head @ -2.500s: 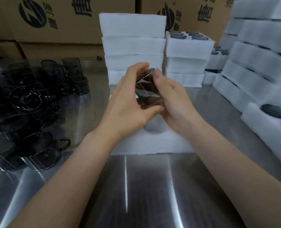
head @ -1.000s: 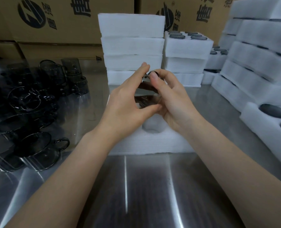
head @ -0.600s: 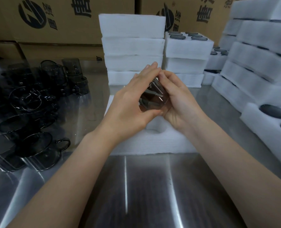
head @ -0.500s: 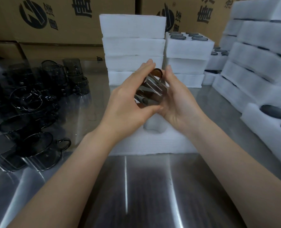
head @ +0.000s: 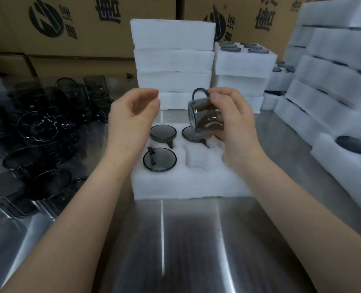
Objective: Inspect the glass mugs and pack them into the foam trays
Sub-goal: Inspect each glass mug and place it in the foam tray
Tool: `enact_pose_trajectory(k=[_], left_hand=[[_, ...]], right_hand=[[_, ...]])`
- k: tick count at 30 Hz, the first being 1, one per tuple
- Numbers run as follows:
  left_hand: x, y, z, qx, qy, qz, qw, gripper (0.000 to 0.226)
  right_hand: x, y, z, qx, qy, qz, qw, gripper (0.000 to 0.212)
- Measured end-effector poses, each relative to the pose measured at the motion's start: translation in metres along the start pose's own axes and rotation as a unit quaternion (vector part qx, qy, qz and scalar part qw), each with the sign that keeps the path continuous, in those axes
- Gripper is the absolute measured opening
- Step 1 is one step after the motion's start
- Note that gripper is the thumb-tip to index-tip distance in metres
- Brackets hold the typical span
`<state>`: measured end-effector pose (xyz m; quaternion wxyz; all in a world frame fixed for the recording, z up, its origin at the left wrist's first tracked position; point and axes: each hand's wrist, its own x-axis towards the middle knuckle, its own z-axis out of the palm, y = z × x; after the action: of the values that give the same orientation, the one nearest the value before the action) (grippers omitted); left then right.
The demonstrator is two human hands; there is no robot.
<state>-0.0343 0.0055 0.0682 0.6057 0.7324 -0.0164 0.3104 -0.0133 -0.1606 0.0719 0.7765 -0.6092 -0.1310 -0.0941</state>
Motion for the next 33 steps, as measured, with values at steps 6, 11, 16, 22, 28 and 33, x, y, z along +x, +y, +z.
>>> enact_pose_trajectory(k=[6, 11, 16, 22, 28, 33], left_hand=[[0.001, -0.018, 0.002, 0.127, -0.052, -0.079, 0.987, 0.021], [0.004, -0.024, 0.002, 0.161, -0.053, -0.08, 0.982, 0.027], [0.005, -0.027, 0.002, 0.179, -0.058, -0.084, 0.978, 0.028], [0.004, -0.024, 0.003, 0.206, -0.063, -0.085, 0.973, 0.027], [0.004, -0.023, 0.004, 0.231, -0.069, -0.08, 0.967, 0.028], [0.004, -0.024, 0.004, 0.236, -0.068, -0.075, 0.967, 0.027]], right_hand=[[-0.007, -0.005, 0.003, -0.29, -0.085, -0.091, 0.949, 0.013], [-0.021, -0.014, 0.003, -0.499, -0.131, -0.074, 0.854, 0.022], [-0.029, -0.013, 0.009, -0.586, -0.161, -0.108, 0.787, 0.016], [-0.03, -0.008, 0.005, -0.601, -0.239, -0.112, 0.754, 0.026], [-0.034, -0.003, 0.002, -0.68, -0.278, -0.071, 0.675, 0.062], [-0.041, 0.003, 0.001, -0.707, -0.274, -0.053, 0.65, 0.076]])
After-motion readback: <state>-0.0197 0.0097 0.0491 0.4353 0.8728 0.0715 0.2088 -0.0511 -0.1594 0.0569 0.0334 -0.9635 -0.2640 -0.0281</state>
